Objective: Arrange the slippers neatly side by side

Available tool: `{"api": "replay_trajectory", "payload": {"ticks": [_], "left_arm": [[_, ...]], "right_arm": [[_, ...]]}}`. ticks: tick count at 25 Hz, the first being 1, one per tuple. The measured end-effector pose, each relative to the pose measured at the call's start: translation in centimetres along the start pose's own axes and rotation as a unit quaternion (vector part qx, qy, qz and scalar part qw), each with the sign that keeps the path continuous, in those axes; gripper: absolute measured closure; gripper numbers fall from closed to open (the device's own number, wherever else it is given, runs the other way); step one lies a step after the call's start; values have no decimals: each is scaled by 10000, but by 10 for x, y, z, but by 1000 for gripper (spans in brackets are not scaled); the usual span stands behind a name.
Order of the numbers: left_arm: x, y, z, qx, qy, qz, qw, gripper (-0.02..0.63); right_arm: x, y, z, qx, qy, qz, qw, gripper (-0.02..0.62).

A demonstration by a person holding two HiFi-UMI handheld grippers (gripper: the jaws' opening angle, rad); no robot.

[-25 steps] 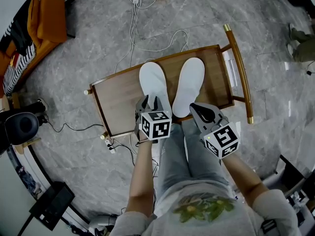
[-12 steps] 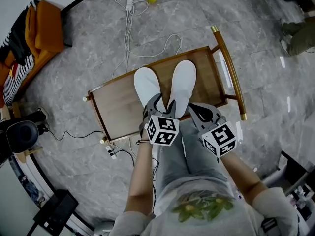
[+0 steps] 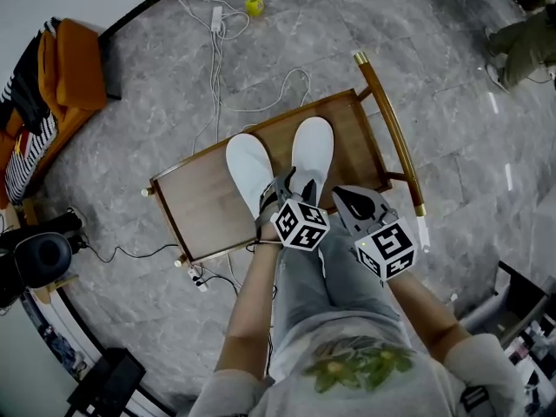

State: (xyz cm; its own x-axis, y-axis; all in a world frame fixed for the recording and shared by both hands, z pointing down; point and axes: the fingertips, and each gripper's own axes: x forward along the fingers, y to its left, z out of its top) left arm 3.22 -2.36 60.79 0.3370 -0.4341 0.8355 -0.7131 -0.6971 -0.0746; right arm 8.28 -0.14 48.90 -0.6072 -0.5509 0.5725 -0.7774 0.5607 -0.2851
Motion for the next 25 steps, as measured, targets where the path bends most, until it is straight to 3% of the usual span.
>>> {"api": "replay_trajectory", "payload": {"ticks": [5, 11, 18, 25], "left_arm": [[16, 2, 0, -134, 181, 97, 9997, 427], [23, 8, -2, -807, 247, 167, 9963, 565], [22, 10, -2, -1584, 235, 149, 9870, 575], [15, 19, -9, -2227, 265, 449, 9735, 575]], "right_arm": [[-5, -14, 0, 63, 15, -117, 9999, 591], [-3, -24, -3, 122, 56, -147, 9998, 591], [0, -25, -1, 109, 75, -87, 9999, 591], [3, -21, 0, 67, 105, -20, 9999, 591]]}}
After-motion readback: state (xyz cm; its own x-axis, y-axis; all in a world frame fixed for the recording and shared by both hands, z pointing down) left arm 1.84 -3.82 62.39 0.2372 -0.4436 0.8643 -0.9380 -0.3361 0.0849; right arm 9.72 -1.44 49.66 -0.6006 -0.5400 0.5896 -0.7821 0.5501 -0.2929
